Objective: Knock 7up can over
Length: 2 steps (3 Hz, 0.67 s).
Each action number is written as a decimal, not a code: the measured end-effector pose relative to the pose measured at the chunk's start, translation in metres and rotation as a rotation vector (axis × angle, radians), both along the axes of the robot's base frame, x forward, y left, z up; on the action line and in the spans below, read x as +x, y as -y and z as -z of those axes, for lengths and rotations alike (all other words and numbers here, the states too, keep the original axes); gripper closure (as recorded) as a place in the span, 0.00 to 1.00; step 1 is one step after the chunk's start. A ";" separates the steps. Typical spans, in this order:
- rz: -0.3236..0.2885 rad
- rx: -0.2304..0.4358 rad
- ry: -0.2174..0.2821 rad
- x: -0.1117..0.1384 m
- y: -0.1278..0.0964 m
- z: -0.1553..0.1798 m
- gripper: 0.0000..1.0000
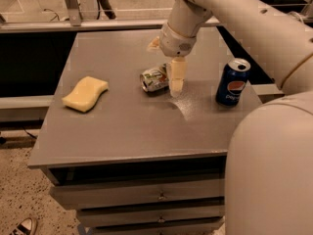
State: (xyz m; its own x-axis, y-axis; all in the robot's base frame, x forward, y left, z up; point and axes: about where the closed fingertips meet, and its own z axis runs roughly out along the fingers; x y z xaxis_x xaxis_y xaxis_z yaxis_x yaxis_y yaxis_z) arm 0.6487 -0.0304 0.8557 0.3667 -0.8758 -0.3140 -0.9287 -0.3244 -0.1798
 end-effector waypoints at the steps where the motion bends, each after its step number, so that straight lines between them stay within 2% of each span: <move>1: 0.262 0.103 0.094 0.036 0.044 -0.026 0.00; 2: 0.390 0.156 0.164 0.061 0.075 -0.045 0.00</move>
Offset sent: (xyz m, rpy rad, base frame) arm 0.0911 -0.1225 0.0768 0.2255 -0.2624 -0.5584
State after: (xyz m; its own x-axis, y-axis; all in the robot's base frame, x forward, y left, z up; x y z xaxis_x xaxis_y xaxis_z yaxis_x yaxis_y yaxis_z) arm 0.7096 -0.1055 0.9005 0.0746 -0.9050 -0.4188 -0.9313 0.0870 -0.3538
